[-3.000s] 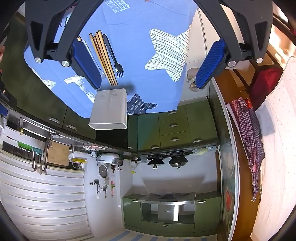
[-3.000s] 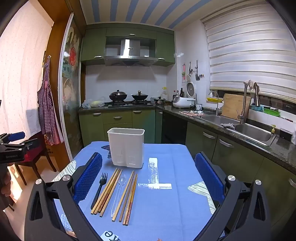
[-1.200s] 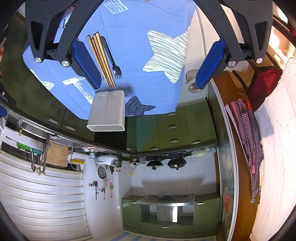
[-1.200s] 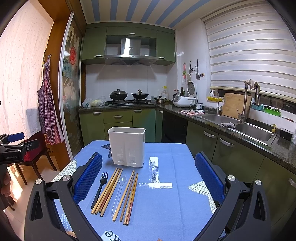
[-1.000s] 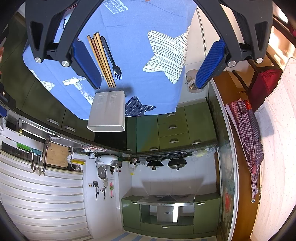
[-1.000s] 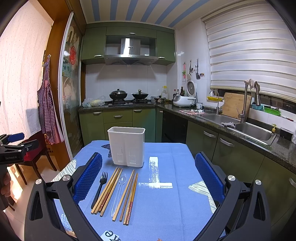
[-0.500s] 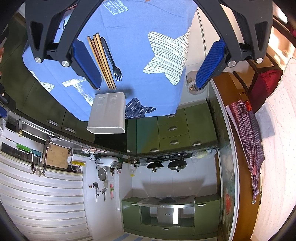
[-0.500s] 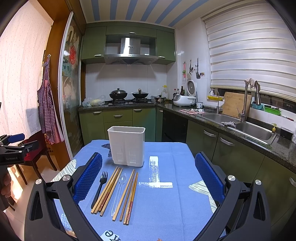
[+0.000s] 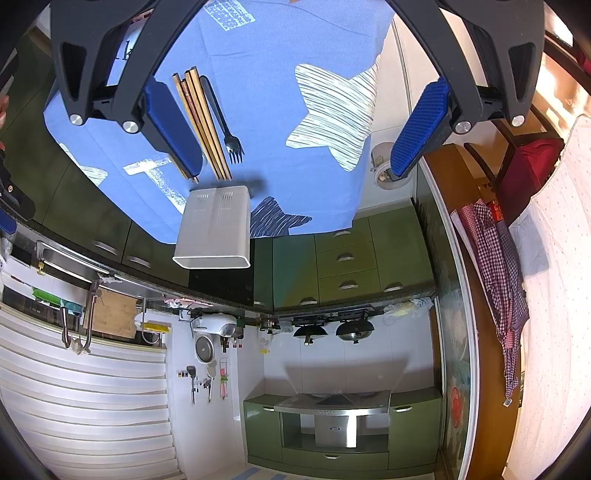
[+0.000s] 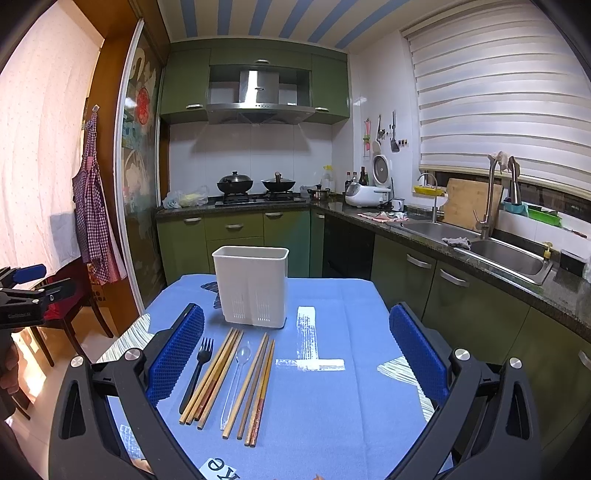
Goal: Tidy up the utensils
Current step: 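Lower the left tool onto the black fork and close on it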
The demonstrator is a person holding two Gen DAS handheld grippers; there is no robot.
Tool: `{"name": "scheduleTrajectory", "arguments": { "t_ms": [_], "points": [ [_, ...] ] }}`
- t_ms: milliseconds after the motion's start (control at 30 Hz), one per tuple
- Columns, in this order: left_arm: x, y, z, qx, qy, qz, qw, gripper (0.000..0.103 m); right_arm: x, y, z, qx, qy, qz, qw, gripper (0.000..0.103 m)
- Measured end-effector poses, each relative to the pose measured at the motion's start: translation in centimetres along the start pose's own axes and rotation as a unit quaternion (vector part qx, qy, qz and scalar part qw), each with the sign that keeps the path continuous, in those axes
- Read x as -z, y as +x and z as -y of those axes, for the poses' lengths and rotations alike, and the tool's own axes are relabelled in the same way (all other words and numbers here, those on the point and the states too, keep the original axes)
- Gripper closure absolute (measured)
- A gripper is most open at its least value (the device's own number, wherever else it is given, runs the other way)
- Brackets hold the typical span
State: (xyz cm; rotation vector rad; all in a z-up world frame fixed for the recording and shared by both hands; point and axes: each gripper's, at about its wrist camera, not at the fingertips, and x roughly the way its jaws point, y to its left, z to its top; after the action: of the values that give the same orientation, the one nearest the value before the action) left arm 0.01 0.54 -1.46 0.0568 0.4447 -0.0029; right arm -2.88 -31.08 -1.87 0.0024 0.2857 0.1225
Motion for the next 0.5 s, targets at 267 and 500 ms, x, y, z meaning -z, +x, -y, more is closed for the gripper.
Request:
{"name": "scheduleTrajectory", "arguments": {
  "t_ms": [267, 500],
  "points": [
    [0.3, 0.2, 0.1, 0.000, 0.000, -0.002, 1.0000, 0.006, 0.0, 0.4, 0.1, -0.001, 0.001, -0.005, 1.000, 0.004],
    [0.5, 3.1, 0.6, 0.018, 0.002, -0.040, 0.9990, 0.006, -0.5, 4.9, 1.1, 0.000, -0.003, -0.078, 0.997, 0.004]
  ]
}}
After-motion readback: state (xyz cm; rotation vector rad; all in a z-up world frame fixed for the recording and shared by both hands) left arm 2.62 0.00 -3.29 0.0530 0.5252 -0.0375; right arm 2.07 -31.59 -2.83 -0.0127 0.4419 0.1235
